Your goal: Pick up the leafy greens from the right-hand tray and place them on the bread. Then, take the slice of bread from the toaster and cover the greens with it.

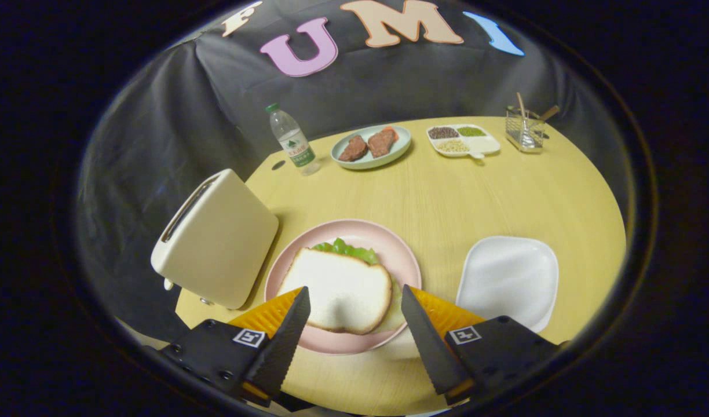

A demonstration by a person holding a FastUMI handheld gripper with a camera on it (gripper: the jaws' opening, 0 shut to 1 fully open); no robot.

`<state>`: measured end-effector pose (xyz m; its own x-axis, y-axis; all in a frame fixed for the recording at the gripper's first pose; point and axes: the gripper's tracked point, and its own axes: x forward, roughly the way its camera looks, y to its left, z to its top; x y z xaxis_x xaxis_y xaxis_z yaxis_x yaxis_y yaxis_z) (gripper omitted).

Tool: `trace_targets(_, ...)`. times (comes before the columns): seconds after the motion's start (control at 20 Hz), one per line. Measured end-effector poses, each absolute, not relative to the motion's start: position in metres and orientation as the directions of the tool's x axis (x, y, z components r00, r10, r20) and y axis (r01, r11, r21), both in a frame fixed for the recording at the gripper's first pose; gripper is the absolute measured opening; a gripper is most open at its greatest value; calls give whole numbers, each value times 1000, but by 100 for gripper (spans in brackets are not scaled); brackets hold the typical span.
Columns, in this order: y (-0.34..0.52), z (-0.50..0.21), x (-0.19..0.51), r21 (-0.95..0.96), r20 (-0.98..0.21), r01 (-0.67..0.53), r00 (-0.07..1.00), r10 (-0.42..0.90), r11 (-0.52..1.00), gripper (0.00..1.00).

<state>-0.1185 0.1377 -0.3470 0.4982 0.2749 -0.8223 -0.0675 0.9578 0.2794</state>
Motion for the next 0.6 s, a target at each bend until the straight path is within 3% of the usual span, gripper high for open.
trace_targets(0.25,112,-300,-89,224,-733,-149,626,267,963,98)
trace_targets(0.6,52,-228,-51,100,-586,-141,791,173,985,98)
